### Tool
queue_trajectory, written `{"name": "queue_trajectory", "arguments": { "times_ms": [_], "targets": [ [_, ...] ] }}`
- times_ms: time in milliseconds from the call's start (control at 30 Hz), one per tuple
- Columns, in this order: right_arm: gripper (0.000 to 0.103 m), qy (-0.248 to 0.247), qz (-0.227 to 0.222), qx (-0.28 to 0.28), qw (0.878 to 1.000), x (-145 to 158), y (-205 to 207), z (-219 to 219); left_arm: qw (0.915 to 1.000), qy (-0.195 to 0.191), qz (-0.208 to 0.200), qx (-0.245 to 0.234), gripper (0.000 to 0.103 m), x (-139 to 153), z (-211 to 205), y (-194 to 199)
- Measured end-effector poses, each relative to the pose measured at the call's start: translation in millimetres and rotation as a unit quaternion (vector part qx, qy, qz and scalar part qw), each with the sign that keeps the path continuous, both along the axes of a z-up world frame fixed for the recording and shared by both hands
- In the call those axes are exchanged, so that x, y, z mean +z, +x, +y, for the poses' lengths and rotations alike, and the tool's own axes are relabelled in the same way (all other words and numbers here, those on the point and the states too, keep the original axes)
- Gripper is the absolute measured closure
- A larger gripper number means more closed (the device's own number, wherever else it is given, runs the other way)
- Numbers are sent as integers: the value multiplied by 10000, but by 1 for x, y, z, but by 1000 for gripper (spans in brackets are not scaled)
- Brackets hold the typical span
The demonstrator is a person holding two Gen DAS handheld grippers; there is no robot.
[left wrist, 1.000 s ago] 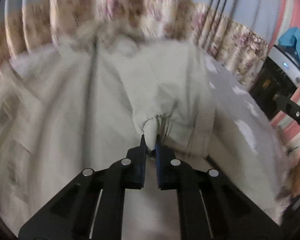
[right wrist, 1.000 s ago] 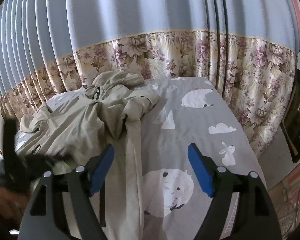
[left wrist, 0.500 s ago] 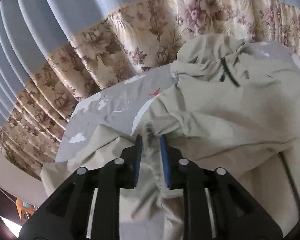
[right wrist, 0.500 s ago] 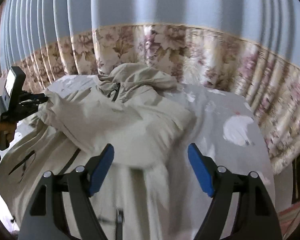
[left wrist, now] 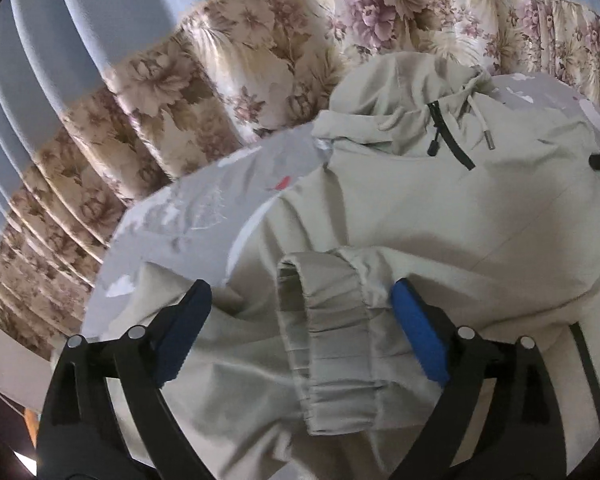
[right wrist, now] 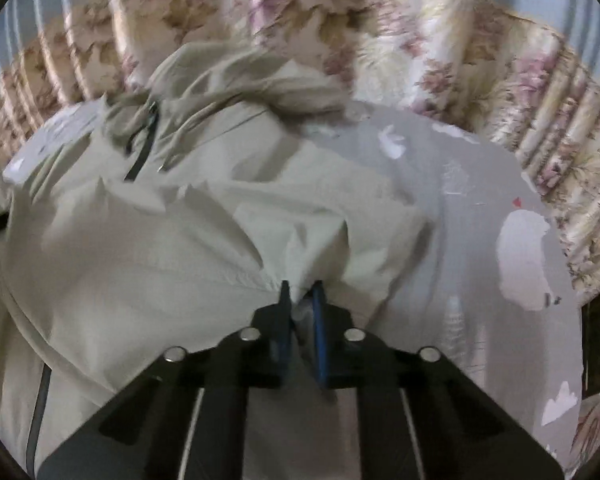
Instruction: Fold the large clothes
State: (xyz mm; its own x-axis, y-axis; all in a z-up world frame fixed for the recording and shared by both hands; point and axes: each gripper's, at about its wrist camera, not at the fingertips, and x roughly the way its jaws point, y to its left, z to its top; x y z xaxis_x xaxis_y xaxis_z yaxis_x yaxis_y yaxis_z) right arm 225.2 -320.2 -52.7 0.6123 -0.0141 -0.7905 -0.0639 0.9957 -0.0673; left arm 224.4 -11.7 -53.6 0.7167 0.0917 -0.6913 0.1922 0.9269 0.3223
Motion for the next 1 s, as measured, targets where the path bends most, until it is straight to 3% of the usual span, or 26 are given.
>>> {"name": "queue_trajectory", "arguments": {
  "times_ms": [100,167,200,267,367,433,667,800,1000],
  "targets": [
    [96,-228,-321,-483,9981,14,-3,-25,9998,206,-3,-43,12,-5,-13,7],
    [95,-152,-140,-448,9988,8,1,-37,9995,306,67,-37,12,-11,-18,12],
    [87,-199,-73,-459,9987,4,3,-39,9991,380,162,36,12,-17,-20,17],
    [83,-370,47,-376,9986,-6,2,-36,9991,348,193,121,12,-22,-18,20],
    [44,-369,-107,-474,9981,1,-6,-38,9997,125,22,230,14,-11,-7,12],
    [33,-84,-320,-519,9981,15,-17,-43,9994,-55,-146,306,13,2,3,2],
    [24,118,-792,-262,9964,52,-50,-32,9899,-518,-895,975,3,48,87,-42],
    [22,187,-911,-153,9955,60,-73,-27,9811,-431,-956,1628,3,44,159,-53],
    [21,178,-941,-117,9953,61,-100,-22,9563,-418,-816,2778,4,24,280,-57]
  ]
}}
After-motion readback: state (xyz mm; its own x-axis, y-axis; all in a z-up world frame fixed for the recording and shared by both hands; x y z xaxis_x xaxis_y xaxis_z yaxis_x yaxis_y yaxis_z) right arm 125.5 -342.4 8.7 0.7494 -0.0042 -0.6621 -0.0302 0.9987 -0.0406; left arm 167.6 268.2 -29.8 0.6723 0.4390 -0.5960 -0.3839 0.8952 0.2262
